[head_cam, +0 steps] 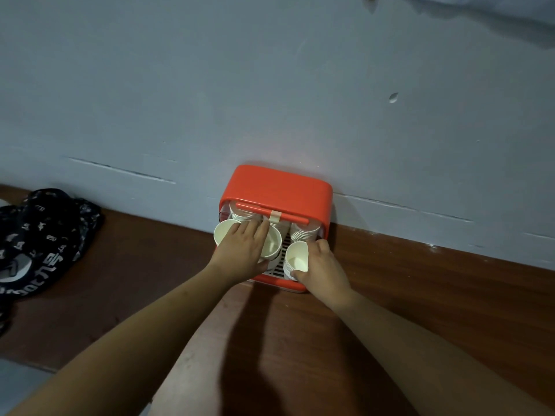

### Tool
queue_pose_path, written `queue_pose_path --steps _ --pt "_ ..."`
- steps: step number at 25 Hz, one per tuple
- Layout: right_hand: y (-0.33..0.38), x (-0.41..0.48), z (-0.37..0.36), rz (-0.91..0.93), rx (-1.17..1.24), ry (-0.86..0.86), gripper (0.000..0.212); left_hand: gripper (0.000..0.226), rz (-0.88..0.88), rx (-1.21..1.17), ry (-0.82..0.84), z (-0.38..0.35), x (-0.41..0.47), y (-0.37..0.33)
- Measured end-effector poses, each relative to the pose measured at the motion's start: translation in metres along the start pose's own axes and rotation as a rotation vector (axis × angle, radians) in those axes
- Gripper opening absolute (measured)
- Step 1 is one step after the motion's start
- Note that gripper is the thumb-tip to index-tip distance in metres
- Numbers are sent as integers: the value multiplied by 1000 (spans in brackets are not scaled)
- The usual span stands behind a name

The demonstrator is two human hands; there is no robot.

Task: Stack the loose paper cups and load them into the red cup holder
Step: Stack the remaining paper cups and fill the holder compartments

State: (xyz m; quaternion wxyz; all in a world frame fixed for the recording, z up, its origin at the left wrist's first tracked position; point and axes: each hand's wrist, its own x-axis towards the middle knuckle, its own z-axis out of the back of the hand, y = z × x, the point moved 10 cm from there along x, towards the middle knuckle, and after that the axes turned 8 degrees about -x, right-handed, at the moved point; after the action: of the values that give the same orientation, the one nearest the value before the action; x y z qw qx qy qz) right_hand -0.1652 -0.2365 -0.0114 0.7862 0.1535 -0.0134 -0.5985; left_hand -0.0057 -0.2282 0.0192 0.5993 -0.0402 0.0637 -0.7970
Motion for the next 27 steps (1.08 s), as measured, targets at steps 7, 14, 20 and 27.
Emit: queue_pose_path --steps 7,14,20,27 --pt "-6 1 -4 -14 156 36 84 85 12 -64 37 -14 6 4" --pt "-8 4 -12 -54 287 21 84 89 14 -59 93 -30 2 5" --pt "-9 2 -19 -104 381 -9 78 84 90 -60 88 -30 4 12" --pt "-8 3 -21 -131 364 -67 80 85 72 -17 56 -32 2 11"
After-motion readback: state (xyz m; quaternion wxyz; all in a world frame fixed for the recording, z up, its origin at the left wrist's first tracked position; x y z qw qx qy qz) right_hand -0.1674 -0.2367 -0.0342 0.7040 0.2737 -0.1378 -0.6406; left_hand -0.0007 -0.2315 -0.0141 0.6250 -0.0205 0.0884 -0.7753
